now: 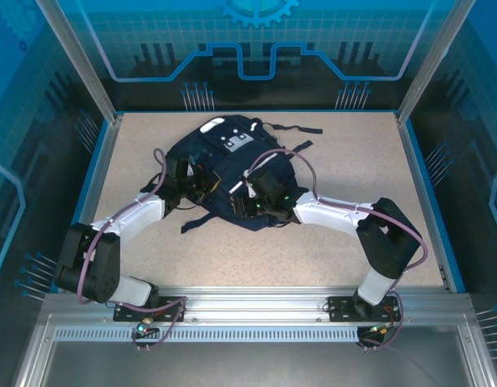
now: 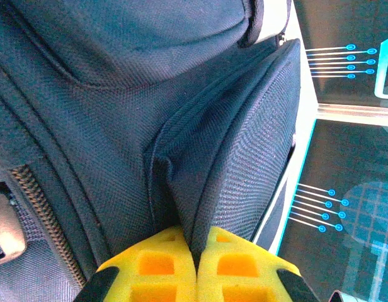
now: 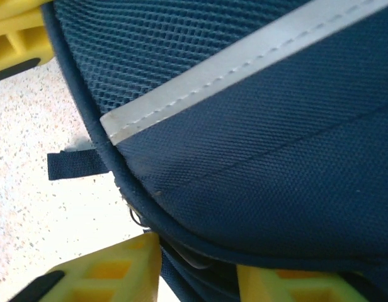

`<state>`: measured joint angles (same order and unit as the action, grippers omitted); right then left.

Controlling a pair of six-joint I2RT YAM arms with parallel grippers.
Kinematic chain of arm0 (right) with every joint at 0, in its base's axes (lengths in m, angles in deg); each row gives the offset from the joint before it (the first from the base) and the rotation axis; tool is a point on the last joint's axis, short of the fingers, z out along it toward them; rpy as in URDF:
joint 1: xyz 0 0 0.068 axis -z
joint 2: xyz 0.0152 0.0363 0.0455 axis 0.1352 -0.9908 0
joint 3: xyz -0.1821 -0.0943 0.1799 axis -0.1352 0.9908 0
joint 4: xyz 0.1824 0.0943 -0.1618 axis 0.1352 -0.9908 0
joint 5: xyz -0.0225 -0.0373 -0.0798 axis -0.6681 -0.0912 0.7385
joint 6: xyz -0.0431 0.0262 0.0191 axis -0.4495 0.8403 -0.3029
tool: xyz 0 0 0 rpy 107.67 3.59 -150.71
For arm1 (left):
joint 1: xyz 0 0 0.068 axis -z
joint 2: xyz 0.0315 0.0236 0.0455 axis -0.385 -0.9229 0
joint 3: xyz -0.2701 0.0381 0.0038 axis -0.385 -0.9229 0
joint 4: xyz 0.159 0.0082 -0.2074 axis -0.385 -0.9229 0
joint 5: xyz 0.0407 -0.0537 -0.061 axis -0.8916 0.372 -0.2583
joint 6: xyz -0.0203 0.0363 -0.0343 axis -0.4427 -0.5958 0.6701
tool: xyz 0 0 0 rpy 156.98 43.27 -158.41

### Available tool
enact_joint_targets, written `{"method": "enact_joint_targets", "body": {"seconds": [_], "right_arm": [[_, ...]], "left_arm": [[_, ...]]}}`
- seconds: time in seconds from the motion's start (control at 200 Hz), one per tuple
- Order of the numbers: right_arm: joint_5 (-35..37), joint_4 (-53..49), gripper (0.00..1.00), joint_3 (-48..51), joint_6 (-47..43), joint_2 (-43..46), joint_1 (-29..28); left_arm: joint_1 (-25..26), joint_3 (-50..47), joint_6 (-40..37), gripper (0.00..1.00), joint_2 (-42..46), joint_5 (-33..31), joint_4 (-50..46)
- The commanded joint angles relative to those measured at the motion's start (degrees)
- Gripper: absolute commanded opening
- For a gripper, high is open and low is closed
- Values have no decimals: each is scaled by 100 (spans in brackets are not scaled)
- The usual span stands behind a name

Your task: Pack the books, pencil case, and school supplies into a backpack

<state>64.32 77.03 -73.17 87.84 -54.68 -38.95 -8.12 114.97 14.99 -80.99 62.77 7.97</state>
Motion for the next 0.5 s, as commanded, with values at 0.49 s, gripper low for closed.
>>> {"method": "enact_joint_targets", "body": {"seconds": [0.49], "right_arm": [[1497, -287, 0, 464, -395, 820, -107]], "left_arm": [[61, -161, -26, 0, 351, 33, 299]]}}
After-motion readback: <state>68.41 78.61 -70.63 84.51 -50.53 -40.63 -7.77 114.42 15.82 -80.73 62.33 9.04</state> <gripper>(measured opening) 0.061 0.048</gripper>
